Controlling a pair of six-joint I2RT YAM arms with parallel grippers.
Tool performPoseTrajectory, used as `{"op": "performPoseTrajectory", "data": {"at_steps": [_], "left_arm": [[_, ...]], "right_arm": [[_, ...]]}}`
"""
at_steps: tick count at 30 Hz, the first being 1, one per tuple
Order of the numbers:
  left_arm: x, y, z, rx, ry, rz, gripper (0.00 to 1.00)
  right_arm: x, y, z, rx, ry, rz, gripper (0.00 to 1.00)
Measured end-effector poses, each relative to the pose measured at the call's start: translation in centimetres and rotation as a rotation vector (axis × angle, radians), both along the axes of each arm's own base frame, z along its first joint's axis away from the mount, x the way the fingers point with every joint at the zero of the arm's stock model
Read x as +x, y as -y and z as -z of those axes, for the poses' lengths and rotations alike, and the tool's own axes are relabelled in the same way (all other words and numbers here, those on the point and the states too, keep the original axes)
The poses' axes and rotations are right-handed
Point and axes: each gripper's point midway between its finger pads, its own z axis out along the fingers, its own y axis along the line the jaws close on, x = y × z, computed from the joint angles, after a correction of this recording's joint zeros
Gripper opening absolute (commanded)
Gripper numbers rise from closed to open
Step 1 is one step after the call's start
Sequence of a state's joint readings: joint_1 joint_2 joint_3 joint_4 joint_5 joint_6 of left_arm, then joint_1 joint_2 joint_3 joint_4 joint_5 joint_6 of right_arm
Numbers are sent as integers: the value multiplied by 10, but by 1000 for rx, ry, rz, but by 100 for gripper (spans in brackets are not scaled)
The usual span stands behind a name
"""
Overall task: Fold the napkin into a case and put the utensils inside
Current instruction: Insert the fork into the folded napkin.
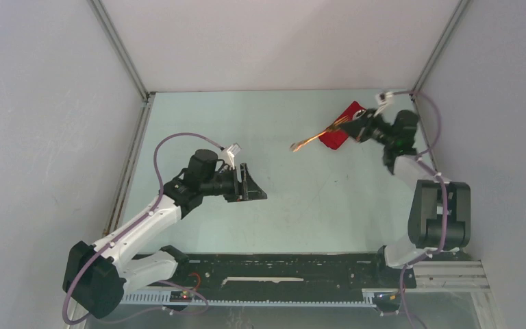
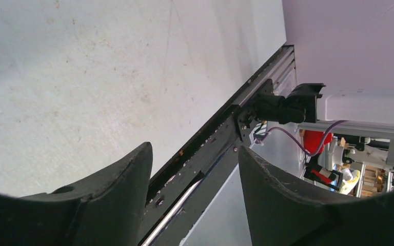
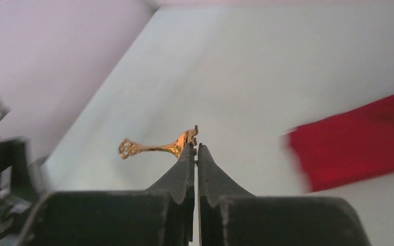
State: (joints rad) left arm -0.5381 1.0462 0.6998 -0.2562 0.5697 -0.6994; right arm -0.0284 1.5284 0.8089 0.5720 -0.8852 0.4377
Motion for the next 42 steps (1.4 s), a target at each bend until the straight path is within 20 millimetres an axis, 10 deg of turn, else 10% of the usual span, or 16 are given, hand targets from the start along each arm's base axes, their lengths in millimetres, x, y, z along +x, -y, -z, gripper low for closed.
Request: {"op": "performPoseTrajectory", "data": {"at_steps": [6, 15, 27, 42], "left_arm": [[-3, -1, 9, 28, -3, 1, 69], [2, 9, 13, 42, 22, 36, 69], [17, 20, 6, 58, 88, 96, 69], [16, 28, 17, 57, 62, 130, 69]], "right_arm": [[71, 122, -33, -142, 150, 227, 0], [160, 209, -26, -263, 190, 270, 0], [205, 253, 28, -338, 105, 211, 0], [221, 250, 62, -371, 45, 165, 0]]}}
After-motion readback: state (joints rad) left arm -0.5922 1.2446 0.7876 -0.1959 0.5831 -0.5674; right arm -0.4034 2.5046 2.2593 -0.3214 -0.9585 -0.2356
